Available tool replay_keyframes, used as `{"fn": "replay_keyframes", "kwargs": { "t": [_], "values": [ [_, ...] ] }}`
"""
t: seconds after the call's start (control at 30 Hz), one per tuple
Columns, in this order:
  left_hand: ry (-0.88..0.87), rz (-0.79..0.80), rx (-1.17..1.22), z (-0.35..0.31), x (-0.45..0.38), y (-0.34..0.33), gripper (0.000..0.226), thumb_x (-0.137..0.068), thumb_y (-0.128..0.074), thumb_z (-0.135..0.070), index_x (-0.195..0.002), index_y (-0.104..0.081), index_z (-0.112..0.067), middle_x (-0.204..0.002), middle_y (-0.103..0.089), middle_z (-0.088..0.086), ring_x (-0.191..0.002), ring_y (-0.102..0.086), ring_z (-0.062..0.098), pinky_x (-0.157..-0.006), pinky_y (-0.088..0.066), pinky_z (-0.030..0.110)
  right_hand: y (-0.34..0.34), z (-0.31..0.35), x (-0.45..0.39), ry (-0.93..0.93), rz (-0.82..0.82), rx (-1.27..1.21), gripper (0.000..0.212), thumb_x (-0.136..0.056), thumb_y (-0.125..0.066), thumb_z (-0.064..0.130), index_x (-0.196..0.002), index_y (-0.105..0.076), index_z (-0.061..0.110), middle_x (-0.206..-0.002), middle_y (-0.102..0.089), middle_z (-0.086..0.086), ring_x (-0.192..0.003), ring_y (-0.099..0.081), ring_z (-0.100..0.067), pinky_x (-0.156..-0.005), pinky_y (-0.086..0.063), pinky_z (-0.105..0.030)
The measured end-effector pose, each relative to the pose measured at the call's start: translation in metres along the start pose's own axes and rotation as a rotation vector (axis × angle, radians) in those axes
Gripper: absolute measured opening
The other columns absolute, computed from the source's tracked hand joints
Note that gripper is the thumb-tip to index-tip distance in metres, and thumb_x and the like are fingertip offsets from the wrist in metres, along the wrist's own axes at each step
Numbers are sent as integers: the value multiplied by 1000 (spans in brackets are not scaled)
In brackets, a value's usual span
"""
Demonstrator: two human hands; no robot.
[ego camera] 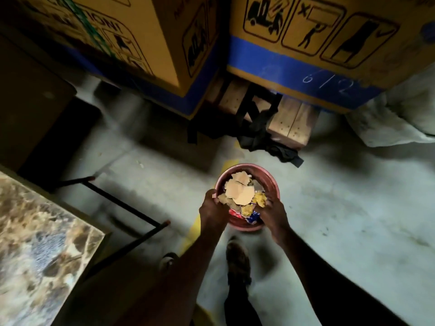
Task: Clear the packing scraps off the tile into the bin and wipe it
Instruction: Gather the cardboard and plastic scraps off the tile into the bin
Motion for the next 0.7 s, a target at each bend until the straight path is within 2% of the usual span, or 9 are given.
{"fn": "replay_keyframes", "kwargs": {
  "t": [0.07,0.17,0.27,0.33,0.4,0.47,0.57,0.63,0.7],
  "values": [
    [7,-22,13,0,13,6,30,-94,-73,-25,-124,-64,-26,-115,-78,6,-104,-73,31,-90,-60,39,-1,5,14,-34,2,-31,56,-70,-87,25,-121,-67,35,-129,-73,-1,-117,-70,-28,-103,-58,-55],
    [6,-37,61,-12,44,20,29,-92,-74,-19,-120,-67,-24,-111,-78,5,-102,-73,31,-90,-59,39,2,29,41,53,-51,-62,42,-69,-86,19,-102,-74,42,-120,-77,-6,-113,-72,-34,-97,-59,-60],
    [-33,-82,164,-37,79,40,34,-90,-70,-9,-121,-69,-23,-110,-78,5,-102,-73,29,-92,-60,41,6,117,118,134,-74,-106,37,-83,-79,3,-106,-76,31,-116,-77,-2,-110,-72,-27,-96,-60,-49],
    [-81,-98,285,-63,110,66,36,-91,-70,-5,-123,-71,-21,-112,-77,2,-103,-72,22,-95,-57,34,7,167,166,198,-65,-163,31,-88,-75,-2,-107,-76,22,-110,-79,-1,-105,-74,-26,-91,-61,-42],
    [-129,-105,381,-93,139,95,35,-92,-70,-5,-121,-71,-25,-110,-76,-7,-100,-71,8,-92,-55,23,4,212,210,307,-34,-174,25,-89,-74,4,-107,-76,21,-109,-79,-1,-106,-75,-25,-95,-60,-45],
    [-162,-143,482,-117,167,135,34,-92,-71,-7,-117,-70,-30,-106,-76,-13,-95,-70,-3,-91,-56,23,-5,255,258,409,14,-158,25,-90,-72,8,-109,-76,23,-111,-79,-3,-107,-75,-21,-99,-59,-46],
    [-219,-200,634,-142,206,208,30,-91,-71,-18,-116,-71,-34,-99,-77,-10,-94,-75,9,-89,-64,40,-24,313,329,512,101,-183,24,-96,-68,-6,-113,-73,10,-109,-78,-8,-97,-76,-9,-88,-60,-26],
    [-237,-263,679,-144,232,263,25,-89,-71,-27,-111,-72,-38,-95,-77,-9,-90,-76,13,-84,-66,44,-45,345,378,569,170,-155,21,-96,-68,-9,-113,-71,2,-107,-76,-9,-88,-74,2,-80,-55,-13],
    [-253,-317,698,-137,258,318,21,-88,-70,-28,-106,-72,-39,-92,-77,-5,-82,-76,17,-78,-64,42,-72,367,422,628,242,-149,20,-95,-69,-8,-113,-71,0,-106,-76,-11,-87,-72,3,-79,-54,-13]
  ]
}}
Point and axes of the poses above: each hand's wrist, its own x-axis away from the middle knuckle, its own y-axis out of the back of the hand, z = x × y, the point moved 4 cm from there along -x, towards the middle knuckle
